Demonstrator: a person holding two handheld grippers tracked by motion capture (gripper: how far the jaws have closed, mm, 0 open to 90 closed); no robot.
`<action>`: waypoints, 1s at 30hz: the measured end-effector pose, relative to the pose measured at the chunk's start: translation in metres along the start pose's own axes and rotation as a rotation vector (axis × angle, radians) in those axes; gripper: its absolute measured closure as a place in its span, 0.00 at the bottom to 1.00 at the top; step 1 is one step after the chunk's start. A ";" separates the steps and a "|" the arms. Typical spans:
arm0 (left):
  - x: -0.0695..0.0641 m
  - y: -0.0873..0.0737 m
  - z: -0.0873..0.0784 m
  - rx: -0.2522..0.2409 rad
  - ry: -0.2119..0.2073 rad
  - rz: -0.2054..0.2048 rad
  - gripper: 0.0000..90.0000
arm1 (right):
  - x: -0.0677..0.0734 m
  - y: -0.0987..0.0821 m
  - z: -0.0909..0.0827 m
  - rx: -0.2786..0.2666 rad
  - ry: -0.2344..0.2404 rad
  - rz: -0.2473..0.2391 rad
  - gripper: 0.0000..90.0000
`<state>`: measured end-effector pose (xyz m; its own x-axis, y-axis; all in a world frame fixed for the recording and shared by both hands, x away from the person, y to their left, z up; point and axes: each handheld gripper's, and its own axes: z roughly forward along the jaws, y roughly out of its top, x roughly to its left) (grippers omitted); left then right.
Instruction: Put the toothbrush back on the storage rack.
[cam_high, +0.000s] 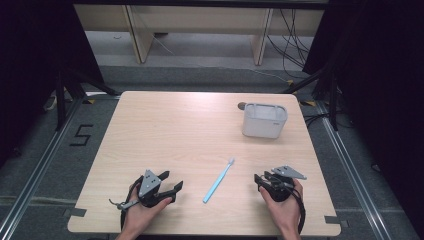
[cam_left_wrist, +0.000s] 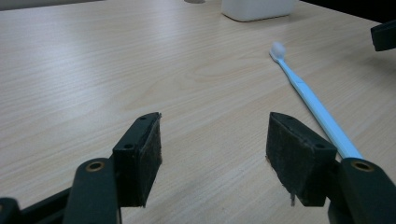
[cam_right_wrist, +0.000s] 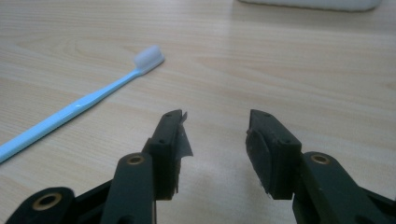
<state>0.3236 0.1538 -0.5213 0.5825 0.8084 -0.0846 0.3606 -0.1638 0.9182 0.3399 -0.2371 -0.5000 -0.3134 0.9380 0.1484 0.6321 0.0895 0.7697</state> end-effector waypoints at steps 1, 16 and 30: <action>0.000 0.000 0.001 -0.004 -0.006 -0.005 0.39 | 0.000 0.001 0.000 0.001 -0.010 0.004 0.63; -0.001 0.001 0.003 0.041 -0.008 0.008 0.40 | 0.030 0.047 0.007 0.340 -0.002 0.101 0.64; 0.000 0.001 0.003 0.045 -0.010 -0.003 0.40 | 0.081 0.086 0.034 0.485 0.048 0.243 0.64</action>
<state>0.3262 0.1518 -0.5213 0.5886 0.8032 -0.0919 0.3950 -0.1866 0.8995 0.3931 -0.1422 -0.4426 -0.1424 0.9355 0.3234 0.9414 0.0270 0.3363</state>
